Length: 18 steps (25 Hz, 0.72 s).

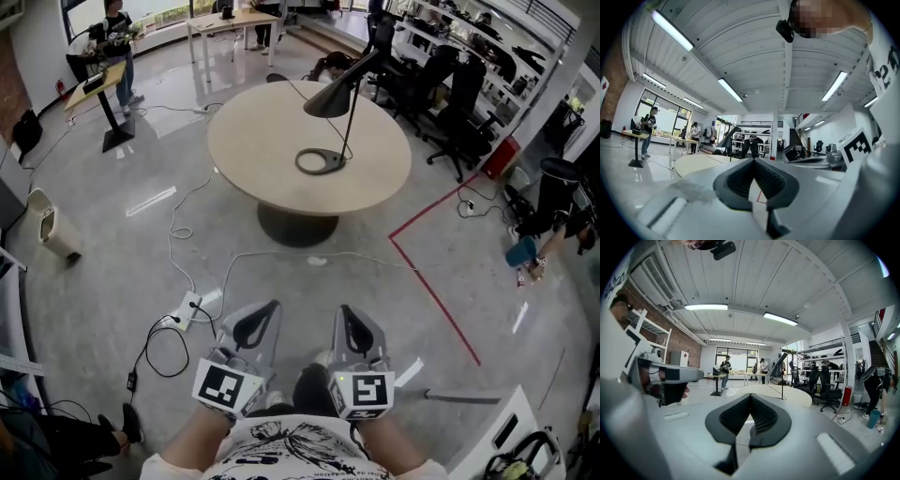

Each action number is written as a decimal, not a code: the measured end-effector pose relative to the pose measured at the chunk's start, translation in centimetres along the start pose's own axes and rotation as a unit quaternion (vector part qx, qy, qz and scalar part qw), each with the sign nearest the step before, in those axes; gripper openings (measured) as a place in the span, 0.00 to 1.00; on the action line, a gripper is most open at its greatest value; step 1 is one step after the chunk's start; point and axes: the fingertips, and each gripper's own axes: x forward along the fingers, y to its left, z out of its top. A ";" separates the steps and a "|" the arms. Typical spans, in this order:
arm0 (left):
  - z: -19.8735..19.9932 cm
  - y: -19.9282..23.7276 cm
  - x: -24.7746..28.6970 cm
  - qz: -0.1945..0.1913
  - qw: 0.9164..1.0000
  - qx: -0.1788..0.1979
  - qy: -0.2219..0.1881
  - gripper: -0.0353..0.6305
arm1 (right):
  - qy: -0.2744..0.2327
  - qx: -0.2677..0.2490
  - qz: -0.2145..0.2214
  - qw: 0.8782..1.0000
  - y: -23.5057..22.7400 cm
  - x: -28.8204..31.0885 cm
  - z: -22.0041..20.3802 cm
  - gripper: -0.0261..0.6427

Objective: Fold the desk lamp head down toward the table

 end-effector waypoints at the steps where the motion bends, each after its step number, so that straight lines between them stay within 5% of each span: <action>1: 0.1 -0.1 -0.4 -0.001 1.000 0.002 0.000 0.05 | 0.002 0.000 0.000 1.000 0.4 -0.4 0.0 0.05; 18: 0.9 -2.5 -3.4 -0.018 0.999 0.015 -0.032 0.05 | 0.004 -0.003 0.011 1.000 2.8 -3.9 -0.7 0.05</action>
